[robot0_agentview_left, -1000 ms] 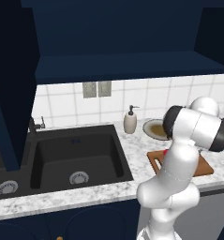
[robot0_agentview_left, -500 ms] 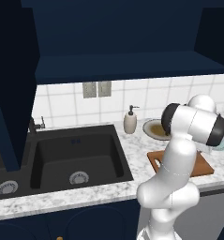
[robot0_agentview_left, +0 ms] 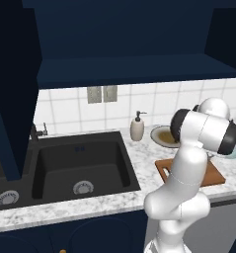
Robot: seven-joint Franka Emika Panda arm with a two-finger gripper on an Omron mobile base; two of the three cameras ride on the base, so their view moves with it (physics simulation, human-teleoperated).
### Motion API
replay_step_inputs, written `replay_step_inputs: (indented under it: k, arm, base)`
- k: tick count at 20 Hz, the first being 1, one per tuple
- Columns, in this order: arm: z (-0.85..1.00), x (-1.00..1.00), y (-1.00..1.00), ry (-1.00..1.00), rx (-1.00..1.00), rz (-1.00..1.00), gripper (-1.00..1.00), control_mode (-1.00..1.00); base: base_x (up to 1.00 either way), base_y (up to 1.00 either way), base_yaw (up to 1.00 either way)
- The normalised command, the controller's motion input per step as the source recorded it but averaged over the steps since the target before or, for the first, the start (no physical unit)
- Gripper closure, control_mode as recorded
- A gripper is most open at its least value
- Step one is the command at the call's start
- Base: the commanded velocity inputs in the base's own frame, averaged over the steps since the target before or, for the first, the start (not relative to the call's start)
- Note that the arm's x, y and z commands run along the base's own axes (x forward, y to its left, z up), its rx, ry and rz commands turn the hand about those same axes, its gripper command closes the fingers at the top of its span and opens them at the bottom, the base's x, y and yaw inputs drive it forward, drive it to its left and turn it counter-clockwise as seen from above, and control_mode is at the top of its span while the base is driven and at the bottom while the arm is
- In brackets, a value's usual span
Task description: From the different types of pastries on the counter, select a croissant and place it on the cutting board. Then retrieve a jar of jam from the cabinet and place it alongside the croissant on the cutting board.
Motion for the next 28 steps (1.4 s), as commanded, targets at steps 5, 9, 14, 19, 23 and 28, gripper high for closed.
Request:
replay_step_inputs:
  k: [5,9,14,19,23,28]
  arm:
    - [0.59,-0.63,0.08,-0.01,0.0,0.06,-1.0,-1.0]
    - [0.29,-0.38,0.31,-0.02,0.0,0.02,-1.0,-1.0]
    - [0.44,-0.24,0.59,0.0,0.0,0.03,-1.0,-1.0]
    - [0.03,-0.73,0.06,0.0,-0.02,-0.02,-1.0,-1.0]
    - [-0.05,-0.56,0.0,0.04,-0.01,-0.1,-1.0,-1.0]
    - [-0.17,-0.33,0.0,0.15,0.0,-0.13,-1.0,-1.0]
  base:
    - [0.0,0.0,0.0]
    - [0.0,0.0,0.0]
    - [0.0,0.0,0.0]
    - [0.0,0.0,0.0]
    - [0.0,0.0,0.0]
    - [0.0,0.0,0.0]
